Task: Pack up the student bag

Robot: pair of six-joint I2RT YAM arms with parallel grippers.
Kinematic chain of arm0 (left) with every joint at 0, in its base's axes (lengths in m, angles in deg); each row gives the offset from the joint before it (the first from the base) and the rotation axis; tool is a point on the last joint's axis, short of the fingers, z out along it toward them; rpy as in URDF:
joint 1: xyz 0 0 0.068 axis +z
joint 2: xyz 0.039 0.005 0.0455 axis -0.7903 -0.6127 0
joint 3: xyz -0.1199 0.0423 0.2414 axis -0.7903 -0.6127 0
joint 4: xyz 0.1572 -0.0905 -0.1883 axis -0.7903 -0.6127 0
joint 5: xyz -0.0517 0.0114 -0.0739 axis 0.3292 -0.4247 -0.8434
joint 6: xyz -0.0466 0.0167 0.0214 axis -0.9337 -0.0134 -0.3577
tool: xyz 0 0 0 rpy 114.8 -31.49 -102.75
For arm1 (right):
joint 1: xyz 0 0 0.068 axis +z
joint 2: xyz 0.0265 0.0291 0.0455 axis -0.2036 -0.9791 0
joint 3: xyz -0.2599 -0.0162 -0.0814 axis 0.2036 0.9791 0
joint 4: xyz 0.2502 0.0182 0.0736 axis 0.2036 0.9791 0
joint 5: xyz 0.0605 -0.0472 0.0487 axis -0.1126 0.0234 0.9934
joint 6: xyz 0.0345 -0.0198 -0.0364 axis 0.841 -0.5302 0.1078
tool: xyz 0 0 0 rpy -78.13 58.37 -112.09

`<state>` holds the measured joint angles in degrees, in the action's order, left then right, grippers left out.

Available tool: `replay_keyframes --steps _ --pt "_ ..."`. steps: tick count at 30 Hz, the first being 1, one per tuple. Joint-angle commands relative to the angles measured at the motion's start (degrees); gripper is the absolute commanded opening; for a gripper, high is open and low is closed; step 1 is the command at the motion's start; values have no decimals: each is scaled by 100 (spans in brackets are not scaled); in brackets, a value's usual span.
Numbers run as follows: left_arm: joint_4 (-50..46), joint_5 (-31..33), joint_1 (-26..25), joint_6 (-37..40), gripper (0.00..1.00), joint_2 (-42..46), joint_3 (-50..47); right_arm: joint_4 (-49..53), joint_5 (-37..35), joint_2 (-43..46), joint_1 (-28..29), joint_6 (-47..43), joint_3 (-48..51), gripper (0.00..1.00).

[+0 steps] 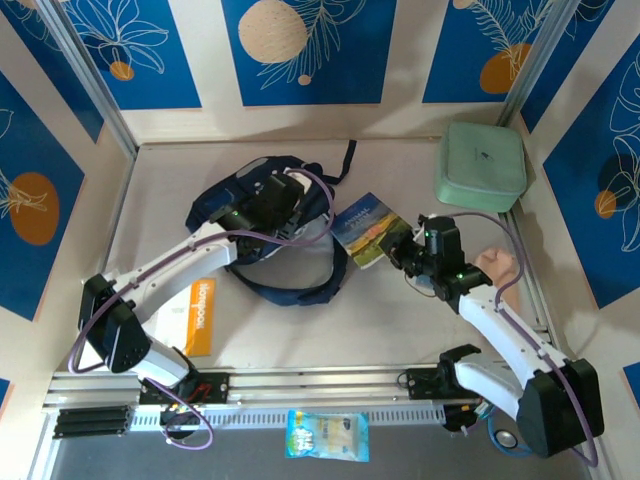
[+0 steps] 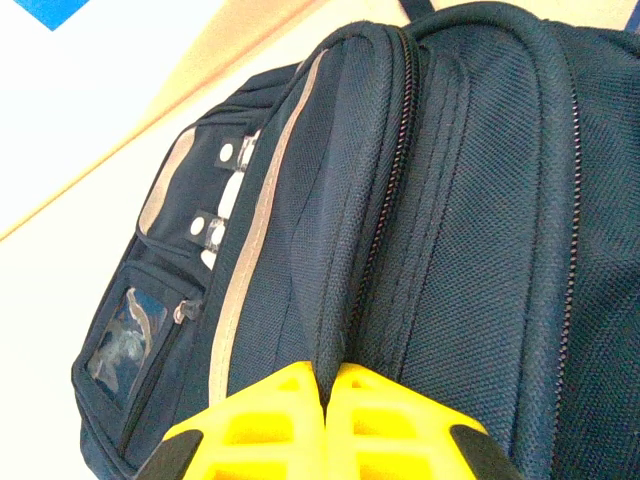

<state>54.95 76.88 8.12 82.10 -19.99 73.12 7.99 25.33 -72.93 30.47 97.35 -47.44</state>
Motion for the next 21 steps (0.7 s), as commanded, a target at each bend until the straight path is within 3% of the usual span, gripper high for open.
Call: replay_keyframes --steps 1,10,16,21 --pt "791 -21 -25 94 0 15 385 -488 64 326 220 -115 121 4" --pt "949 -398 -20 -42 0 -55 411 -995 296 49 573 52 246 5" --pt "948 -689 -20 -67 0 12 454 -2161 732 -1061 854 323 -63 4" --pt "897 -867 -20 -104 0 226 534 -2761 641 -2049 1068 362 -584 4"
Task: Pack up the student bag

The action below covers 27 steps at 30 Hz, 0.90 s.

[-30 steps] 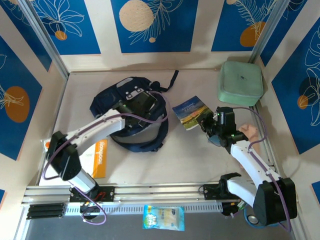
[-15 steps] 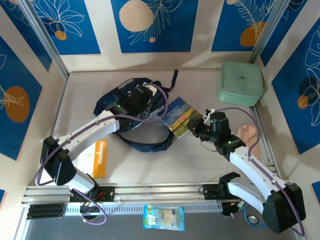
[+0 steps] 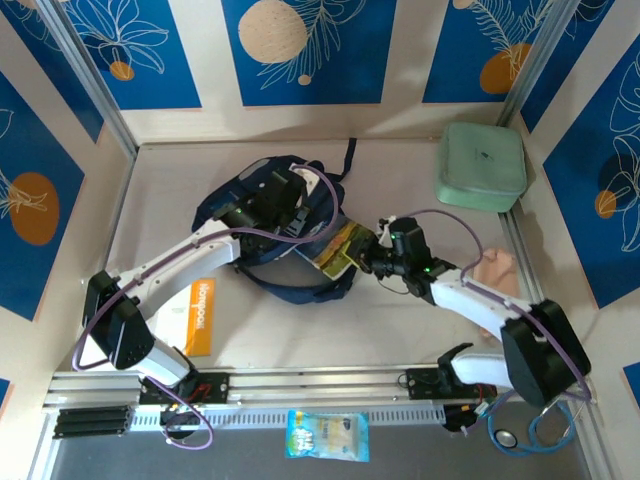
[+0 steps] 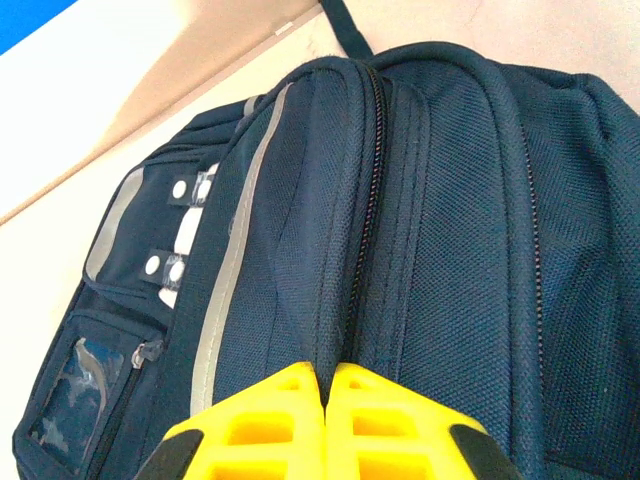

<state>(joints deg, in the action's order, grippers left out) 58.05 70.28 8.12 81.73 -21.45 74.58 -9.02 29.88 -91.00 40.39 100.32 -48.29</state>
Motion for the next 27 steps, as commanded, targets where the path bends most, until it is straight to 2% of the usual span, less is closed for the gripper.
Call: replay_keyframes --steps 1,11,17,21,27 --pt "594 -217 -20 -61 0 410 396 -1163 199 -413 80 44 -582 4" --pt "554 -370 -24 -199 0 697 327 -1114 -7 -1403 183 115 -1245 2" --pt "561 -226 -20 -199 0 700 267 -719 -349 -569 222 -302 -854 2" --pt "606 -246 -21 -181 0 663 299 -633 -249 32 185 -509 -481 3" --pt "651 -243 -28 -177 0 627 360 -1065 9 78 185 -229 -304 3"
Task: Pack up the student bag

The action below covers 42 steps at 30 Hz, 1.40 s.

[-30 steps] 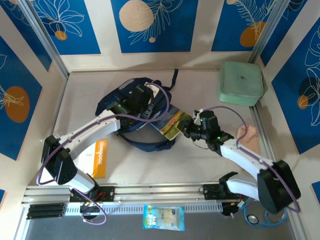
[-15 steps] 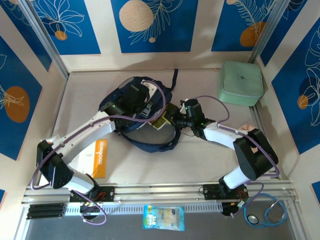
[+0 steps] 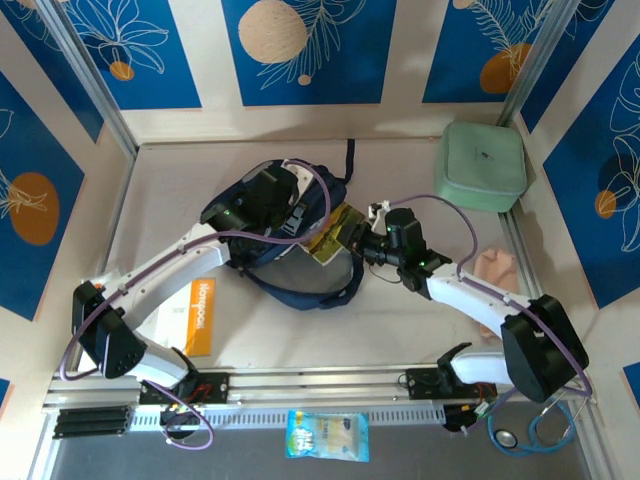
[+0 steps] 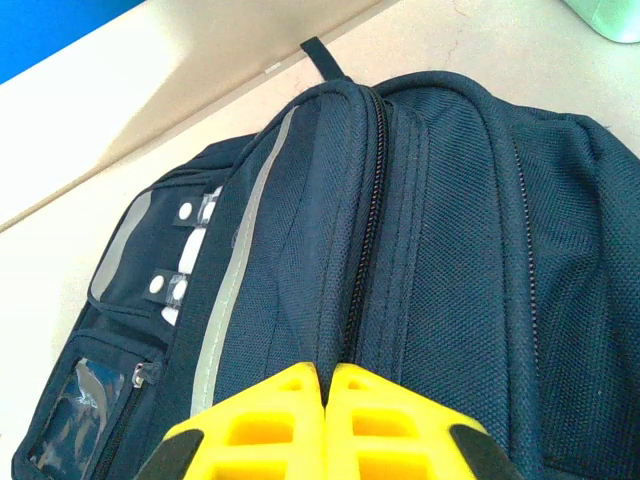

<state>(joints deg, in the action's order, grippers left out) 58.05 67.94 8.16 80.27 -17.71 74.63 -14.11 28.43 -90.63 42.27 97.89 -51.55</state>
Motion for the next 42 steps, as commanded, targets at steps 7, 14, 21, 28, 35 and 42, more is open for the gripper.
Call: replay_keyframes --steps 7,14,21,28,35,42 --pt "709 -164 -29 -131 0 304 357 -1033 101 -744 172 244 -420 3" --pt "730 -170 -25 -199 0 315 410 -1241 -177 -2027 268 793 -1105 3" --pt "715 -114 -25 -279 0 280 383 -680 -352 -3194 466 1127 -1971 15" --pt "728 -109 -20 -342 0 254 353 -542 -79 -3994 665 1079 -2754 29" --pt "698 17 -11 -308 0 236 336 -500 -194 -3628 610 1133 -2362 74" --pt "752 72 63 -369 0 166 149 -700 274 -2298 261 1242 -1119 78"
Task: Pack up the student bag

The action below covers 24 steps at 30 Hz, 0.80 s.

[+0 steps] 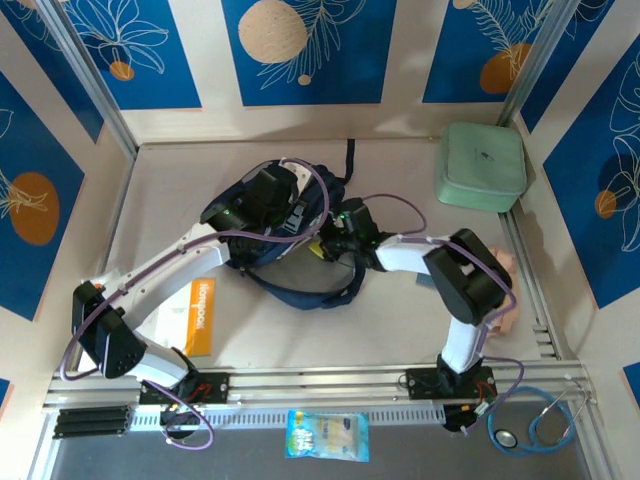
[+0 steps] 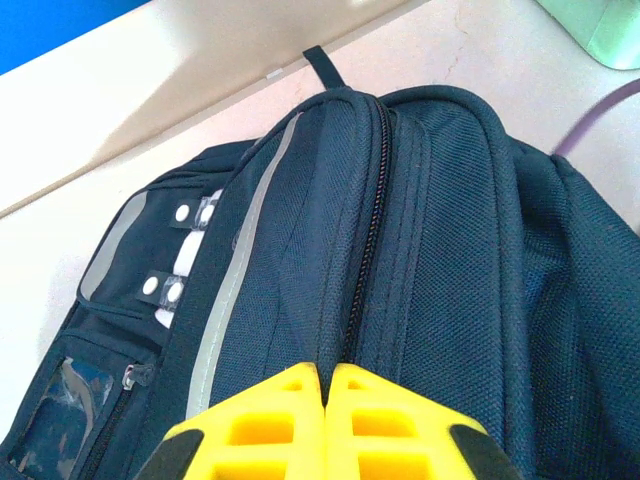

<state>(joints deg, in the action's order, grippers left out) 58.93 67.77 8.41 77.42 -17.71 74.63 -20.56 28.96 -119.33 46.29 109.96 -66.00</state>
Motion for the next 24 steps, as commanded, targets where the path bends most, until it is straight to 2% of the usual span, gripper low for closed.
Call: replay_keyframes --steps 1,4,7,10,12,14,16,18,19,22,24 --pt "678 77 45 -85 0 144 123 95 209 836 -196 16 533 78" --pt "746 52 49 -85 0 72 12 540 -16 1636 -365 -85 1115 78" --pt "891 -115 57 -245 0 -39 -176 1751 -702 2548 -519 -395 1384 79" --pt "1116 -586 50 -583 0 -212 -466 2820 -1498 3304 -644 -1137 1346 82" --pt "1318 -919 48 -833 1 -350 -723 3165 -1623 3654 -786 -1694 1258 84" --pt "1473 -1423 51 -998 12 -534 -941 3446 -1586 3920 -947 -2112 1128 85" --pt "1589 -1757 39 -1137 19 -708 -1064 3658 -1531 4032 -1064 -2408 971 85" --pt "1642 -1899 41 -1276 25 -840 -1158 3827 -1518 4043 -1121 -2617 793 85" --pt "1637 -1894 45 -1338 31 -873 -1184 3863 -1528 4030 -1138 -2689 729 86" --pt "1498 -1649 78 -1594 62 -808 -1219 3856 -1487 3955 -1152 -2798 604 86" --pt "1386 -1386 146 -1765 77 -663 -1271 3819 -1409 3885 -1158 -2802 565 86"
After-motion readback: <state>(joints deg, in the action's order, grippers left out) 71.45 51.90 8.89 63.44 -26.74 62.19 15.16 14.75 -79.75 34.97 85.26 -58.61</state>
